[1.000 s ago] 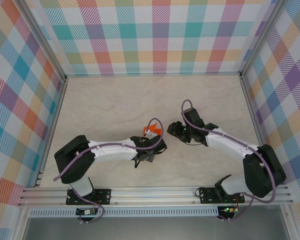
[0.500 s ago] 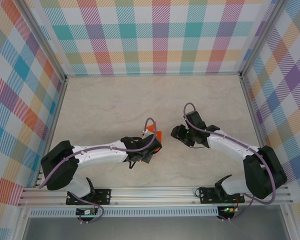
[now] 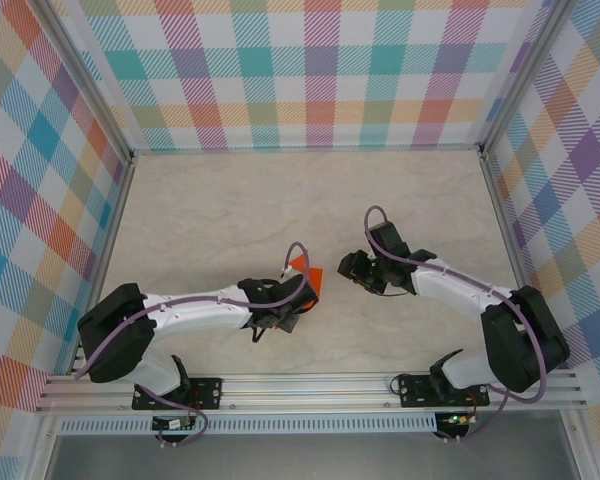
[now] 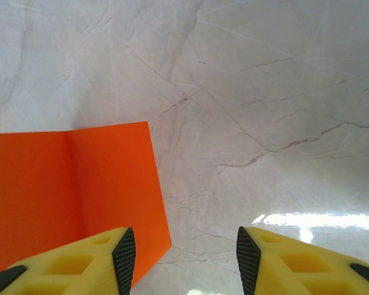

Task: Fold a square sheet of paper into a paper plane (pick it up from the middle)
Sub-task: Fourth fold the wing at the center of the table.

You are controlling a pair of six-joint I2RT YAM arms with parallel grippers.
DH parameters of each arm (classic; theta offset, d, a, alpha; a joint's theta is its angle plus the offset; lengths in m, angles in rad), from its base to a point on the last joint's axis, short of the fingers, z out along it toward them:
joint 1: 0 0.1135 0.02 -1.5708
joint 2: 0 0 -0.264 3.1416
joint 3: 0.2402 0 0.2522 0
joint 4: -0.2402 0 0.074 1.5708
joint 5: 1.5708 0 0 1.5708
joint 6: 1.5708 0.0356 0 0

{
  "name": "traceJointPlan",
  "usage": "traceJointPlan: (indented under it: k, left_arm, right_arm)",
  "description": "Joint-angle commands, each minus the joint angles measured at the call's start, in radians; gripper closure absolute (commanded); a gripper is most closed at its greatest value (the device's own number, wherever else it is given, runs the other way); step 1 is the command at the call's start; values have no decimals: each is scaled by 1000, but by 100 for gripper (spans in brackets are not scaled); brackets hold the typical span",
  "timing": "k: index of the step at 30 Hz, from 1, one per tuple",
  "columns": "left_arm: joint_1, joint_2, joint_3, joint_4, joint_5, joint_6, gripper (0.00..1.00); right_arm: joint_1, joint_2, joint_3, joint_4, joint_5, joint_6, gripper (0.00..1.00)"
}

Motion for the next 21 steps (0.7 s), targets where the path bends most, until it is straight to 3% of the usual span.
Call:
traceJointPlan:
  k: [1, 11, 21]
  left_arm:
    - [-15, 19, 12, 12, 12, -32, 78]
    - [-15, 37, 9, 43, 25, -91, 72]
    - [3, 24, -42, 104, 80, -123, 81]
  right_arm:
    - [-2, 17, 28, 24, -39, -6, 50]
    - [-1, 44, 36, 56, -112, -13, 50]
    - [8, 74, 50, 68, -154, -10, 49]
